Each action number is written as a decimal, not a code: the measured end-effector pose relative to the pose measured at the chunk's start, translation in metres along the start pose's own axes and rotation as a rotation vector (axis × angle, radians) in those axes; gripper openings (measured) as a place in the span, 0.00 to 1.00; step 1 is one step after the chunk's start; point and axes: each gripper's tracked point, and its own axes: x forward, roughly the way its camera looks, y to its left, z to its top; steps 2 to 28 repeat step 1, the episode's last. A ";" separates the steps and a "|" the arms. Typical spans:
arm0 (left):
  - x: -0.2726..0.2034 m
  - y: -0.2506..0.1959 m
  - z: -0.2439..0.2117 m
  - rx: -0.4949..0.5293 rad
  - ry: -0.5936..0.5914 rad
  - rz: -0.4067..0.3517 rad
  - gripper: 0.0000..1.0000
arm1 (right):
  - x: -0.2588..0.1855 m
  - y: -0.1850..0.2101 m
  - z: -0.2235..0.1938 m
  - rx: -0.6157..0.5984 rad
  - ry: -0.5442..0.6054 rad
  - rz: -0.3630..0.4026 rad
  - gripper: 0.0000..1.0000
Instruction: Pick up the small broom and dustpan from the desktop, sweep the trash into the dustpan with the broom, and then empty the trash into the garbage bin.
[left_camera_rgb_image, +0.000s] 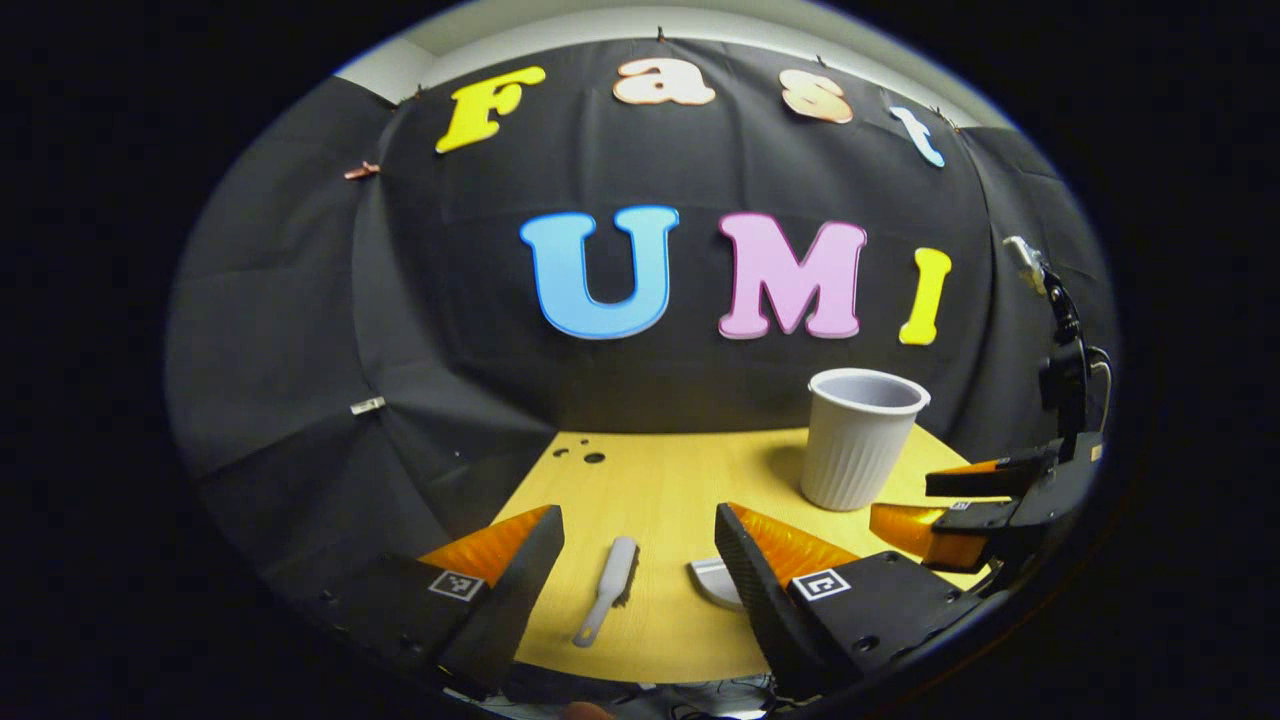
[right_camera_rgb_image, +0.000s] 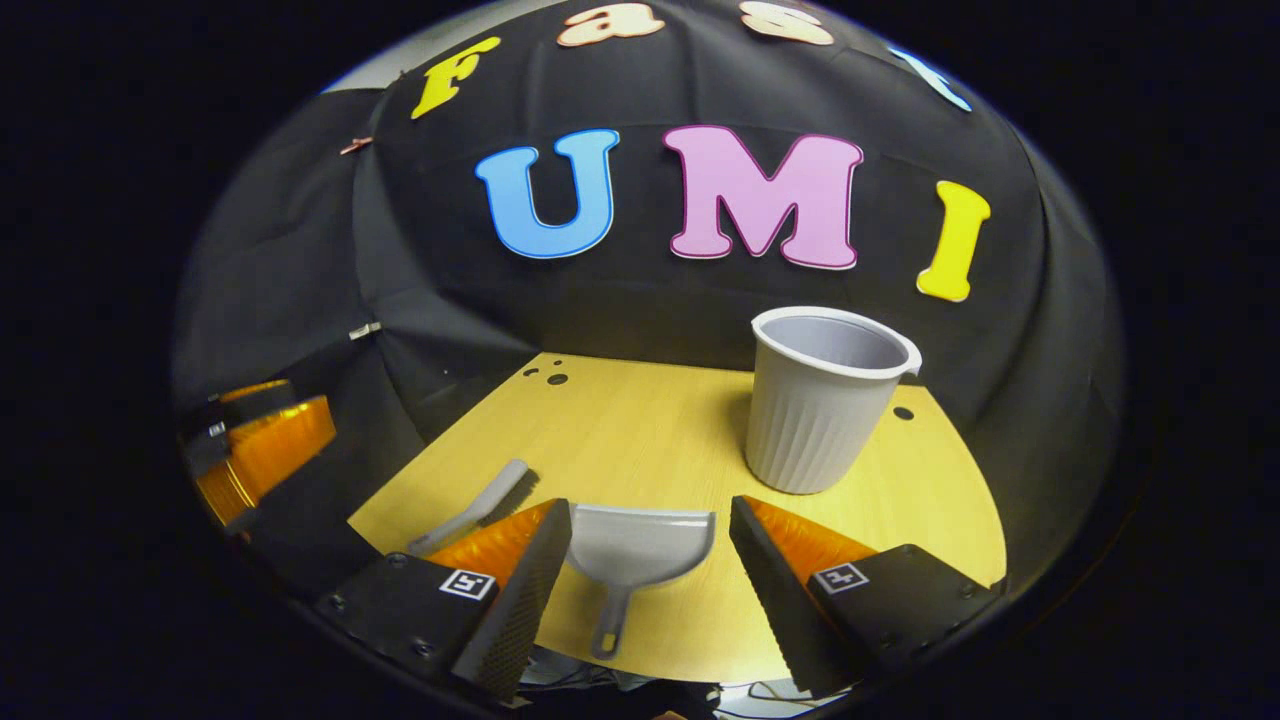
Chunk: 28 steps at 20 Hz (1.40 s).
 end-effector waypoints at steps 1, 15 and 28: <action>-0.003 -0.002 0.001 -0.018 -0.015 0.008 0.95 | -0.002 0.001 0.001 0.003 0.000 0.012 0.99; -0.003 -0.002 0.001 -0.018 -0.015 0.008 0.95 | -0.002 0.001 0.001 0.003 0.000 0.012 0.99; -0.003 -0.002 0.001 -0.018 -0.015 0.008 0.95 | -0.002 0.001 0.001 0.003 0.000 0.012 0.99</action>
